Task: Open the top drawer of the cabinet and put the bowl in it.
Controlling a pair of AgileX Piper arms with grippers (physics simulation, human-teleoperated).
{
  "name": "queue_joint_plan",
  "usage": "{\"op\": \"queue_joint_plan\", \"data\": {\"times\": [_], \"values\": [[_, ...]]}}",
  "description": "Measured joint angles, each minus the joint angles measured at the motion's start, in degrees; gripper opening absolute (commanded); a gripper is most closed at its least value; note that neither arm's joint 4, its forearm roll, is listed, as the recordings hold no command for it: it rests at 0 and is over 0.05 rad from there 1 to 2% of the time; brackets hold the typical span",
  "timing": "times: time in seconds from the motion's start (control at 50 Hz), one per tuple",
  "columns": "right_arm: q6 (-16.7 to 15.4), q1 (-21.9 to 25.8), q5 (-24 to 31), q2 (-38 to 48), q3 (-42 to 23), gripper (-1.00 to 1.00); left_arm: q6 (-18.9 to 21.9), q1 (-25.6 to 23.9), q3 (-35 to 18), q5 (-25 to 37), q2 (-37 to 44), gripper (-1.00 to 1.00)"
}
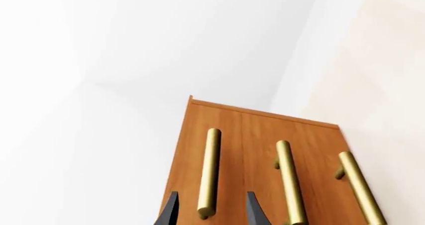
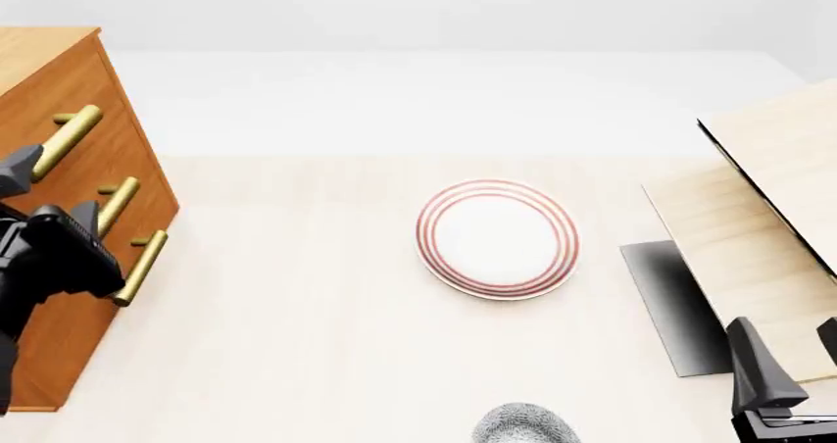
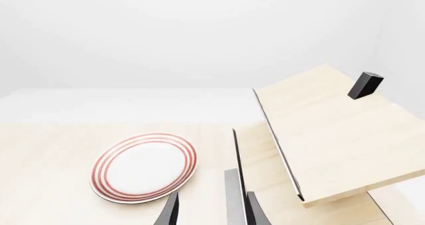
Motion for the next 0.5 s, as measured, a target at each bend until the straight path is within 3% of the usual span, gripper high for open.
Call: {"op": "queue_joint_plan", "data": {"times": [0.5], "values": [[0.00,0.00,0.00,0.00,0.00,1.00,0.03,3.10,-4.93,-5.68,10.78,1.00]]}}
